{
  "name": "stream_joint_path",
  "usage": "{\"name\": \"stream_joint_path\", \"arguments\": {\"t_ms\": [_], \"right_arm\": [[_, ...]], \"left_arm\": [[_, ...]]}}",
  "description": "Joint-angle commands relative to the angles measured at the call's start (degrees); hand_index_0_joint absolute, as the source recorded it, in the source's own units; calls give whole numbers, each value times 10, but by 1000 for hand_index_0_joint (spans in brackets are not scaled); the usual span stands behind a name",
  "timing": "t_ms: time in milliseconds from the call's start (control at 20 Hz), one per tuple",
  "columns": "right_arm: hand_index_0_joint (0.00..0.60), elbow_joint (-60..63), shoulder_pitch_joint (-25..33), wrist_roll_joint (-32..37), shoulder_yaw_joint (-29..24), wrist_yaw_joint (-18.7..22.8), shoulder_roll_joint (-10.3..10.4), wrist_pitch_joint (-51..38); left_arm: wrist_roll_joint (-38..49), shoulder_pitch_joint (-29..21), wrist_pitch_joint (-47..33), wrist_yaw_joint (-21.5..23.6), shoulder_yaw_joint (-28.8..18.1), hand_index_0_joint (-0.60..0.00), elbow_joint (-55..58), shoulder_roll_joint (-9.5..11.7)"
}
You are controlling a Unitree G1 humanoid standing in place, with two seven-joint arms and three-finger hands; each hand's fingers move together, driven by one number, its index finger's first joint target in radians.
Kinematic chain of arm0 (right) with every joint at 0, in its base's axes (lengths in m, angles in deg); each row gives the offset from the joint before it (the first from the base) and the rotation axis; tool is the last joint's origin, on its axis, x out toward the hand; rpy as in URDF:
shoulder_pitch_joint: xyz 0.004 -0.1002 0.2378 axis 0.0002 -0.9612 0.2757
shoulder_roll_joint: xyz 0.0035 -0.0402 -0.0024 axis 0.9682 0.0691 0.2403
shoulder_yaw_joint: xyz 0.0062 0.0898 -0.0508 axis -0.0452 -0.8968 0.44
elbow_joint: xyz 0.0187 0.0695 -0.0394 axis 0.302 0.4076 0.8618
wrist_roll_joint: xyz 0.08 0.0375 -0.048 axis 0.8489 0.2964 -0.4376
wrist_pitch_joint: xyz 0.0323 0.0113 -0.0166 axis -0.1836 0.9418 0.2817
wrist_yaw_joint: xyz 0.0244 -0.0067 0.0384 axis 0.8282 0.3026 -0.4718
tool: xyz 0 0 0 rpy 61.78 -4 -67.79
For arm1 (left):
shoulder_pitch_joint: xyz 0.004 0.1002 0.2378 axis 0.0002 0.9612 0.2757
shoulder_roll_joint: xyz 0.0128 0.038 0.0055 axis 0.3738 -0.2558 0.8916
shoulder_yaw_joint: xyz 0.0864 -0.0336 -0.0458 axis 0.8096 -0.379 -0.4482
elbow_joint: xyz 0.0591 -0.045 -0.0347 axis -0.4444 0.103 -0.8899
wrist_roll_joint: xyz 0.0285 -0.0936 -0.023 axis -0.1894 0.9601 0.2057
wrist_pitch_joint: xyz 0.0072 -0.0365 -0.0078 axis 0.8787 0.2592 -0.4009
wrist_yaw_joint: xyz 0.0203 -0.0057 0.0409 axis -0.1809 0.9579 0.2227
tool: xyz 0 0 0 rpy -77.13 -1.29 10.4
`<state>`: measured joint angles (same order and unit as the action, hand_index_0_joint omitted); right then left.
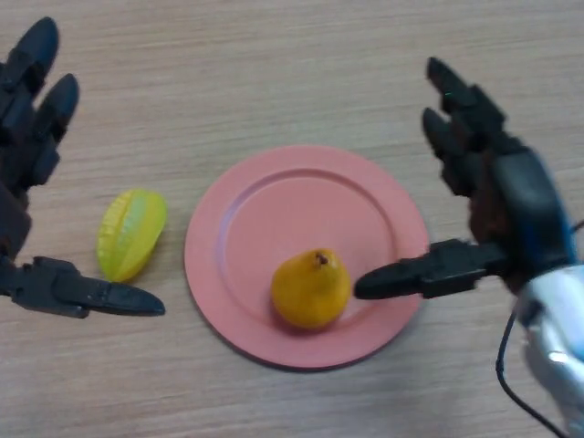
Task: Pick up the yellow pear and place it on the plate
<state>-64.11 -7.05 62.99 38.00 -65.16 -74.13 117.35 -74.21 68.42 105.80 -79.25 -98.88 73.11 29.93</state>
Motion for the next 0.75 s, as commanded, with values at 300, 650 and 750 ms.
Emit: {"name": "stream_joint_path", "arguments": {"t_ms": [300, 650, 750], "right_arm": [[0, -145, -50, -33, -37, -40, -22, -27], [0, -188, -34, -85, -46, -86, -25, 26], [0, -197, -35, -80, -55, -92, -24, 25]], "left_arm": [[35, 1, -50, -45, -71, 0, 38, 24], [16, -32, -45, -8, -67, 0, 26, 50], [-3, -41, -36, -6, -55, 0, 27, 53]]}}
